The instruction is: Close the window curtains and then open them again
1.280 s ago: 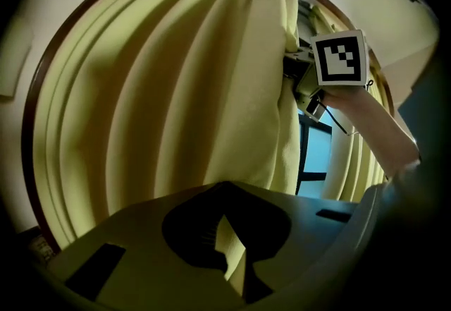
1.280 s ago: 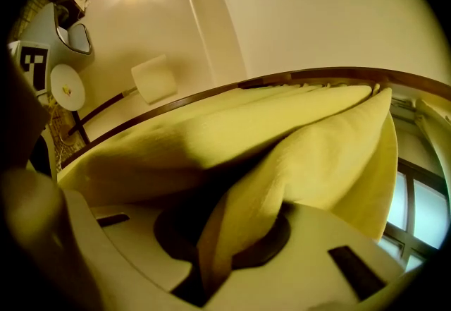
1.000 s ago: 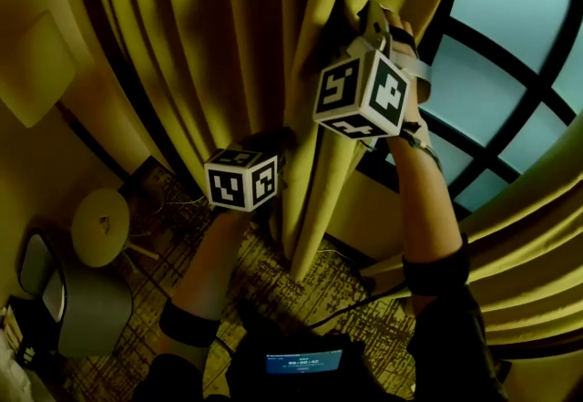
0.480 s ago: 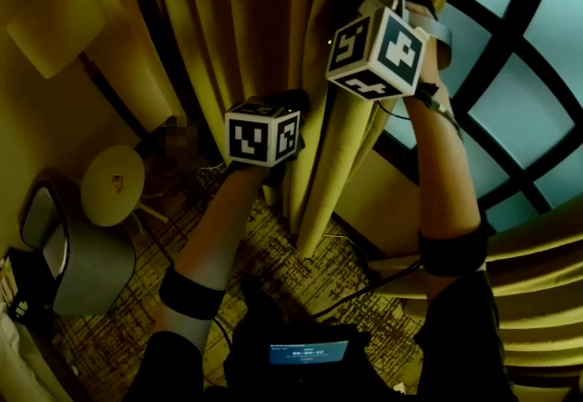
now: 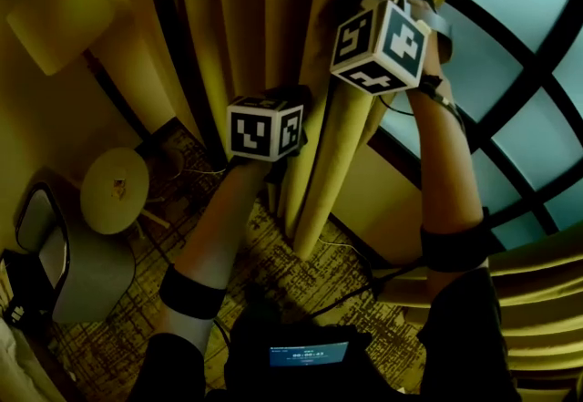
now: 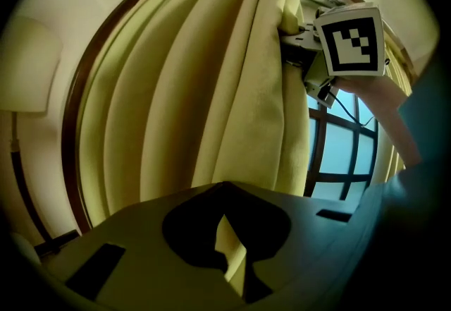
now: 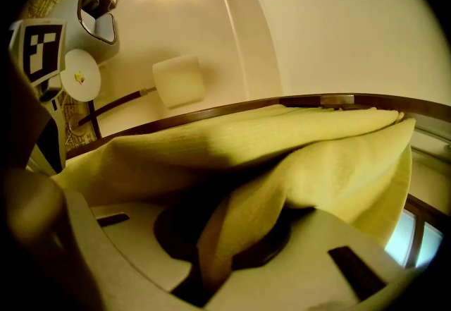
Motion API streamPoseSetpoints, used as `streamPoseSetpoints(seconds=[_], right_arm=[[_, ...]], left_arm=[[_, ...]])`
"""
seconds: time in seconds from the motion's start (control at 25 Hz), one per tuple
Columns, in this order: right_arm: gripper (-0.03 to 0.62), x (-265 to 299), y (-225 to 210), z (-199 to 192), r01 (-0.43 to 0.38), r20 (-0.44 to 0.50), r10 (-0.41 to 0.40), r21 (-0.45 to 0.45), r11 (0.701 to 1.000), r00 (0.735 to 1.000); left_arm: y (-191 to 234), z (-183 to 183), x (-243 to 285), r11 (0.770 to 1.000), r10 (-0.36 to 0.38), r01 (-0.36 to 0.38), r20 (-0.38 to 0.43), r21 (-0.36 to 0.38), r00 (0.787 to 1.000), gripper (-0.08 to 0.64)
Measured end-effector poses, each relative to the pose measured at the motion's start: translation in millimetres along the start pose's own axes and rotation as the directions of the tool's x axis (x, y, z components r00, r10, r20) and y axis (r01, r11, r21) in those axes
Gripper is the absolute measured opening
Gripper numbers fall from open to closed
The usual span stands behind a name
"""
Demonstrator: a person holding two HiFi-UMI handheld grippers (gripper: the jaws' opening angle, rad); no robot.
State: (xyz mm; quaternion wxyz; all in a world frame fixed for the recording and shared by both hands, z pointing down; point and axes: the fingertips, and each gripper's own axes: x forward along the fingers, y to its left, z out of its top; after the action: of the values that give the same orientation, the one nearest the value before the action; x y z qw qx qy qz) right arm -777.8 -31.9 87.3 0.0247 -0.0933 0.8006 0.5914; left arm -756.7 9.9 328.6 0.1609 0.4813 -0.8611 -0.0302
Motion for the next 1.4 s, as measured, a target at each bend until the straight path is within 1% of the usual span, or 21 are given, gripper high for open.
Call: streamPoseSetpoints(seconds=[0.16, 0.36, 0.56, 0.92, 1.4], right_arm=[[0.06, 38.8, 12.7, 33.1, 0.006, -0.022, -0.006, 0.0, 1.0, 1.0], [0.06, 78.6, 29.2, 48.7, 0.008, -0.053, -0.007, 0.011, 1.0, 0.999], [0.06, 104.5, 32.5, 65.1, 0.039, -0.06, -0.037, 0.036, 0.999, 0.998], [0.06, 140.5, 49.0, 65.5, 0.027, -0.045, -0.024, 0.047, 0.999, 0.999], [0.06, 177.9, 63.0, 76.6, 0.01, 0.045, -0.014, 0.083, 0.996, 0.999]], left_arm=[[49.2, 20.0, -8.9, 1.0, -0.024, 0.024, 0.005, 0.012, 1.0, -0.011], [101.6, 27.0, -8.3, 0.999, -0.03, 0.031, -0.021, 0.026, 0.999, -0.011], [142.5, 33.8, -11.8, 0.999, -0.017, 0.018, -0.033, 0.031, 0.999, -0.011], [168.5, 37.2, 1.9, 1.0, 0.0, 0.001, -0.04, 0.026, 0.999, -0.011], [204.9, 40.7, 8.9, 0.995, 0.102, -0.102, -0.042, 0.02, 0.994, -0.011]])
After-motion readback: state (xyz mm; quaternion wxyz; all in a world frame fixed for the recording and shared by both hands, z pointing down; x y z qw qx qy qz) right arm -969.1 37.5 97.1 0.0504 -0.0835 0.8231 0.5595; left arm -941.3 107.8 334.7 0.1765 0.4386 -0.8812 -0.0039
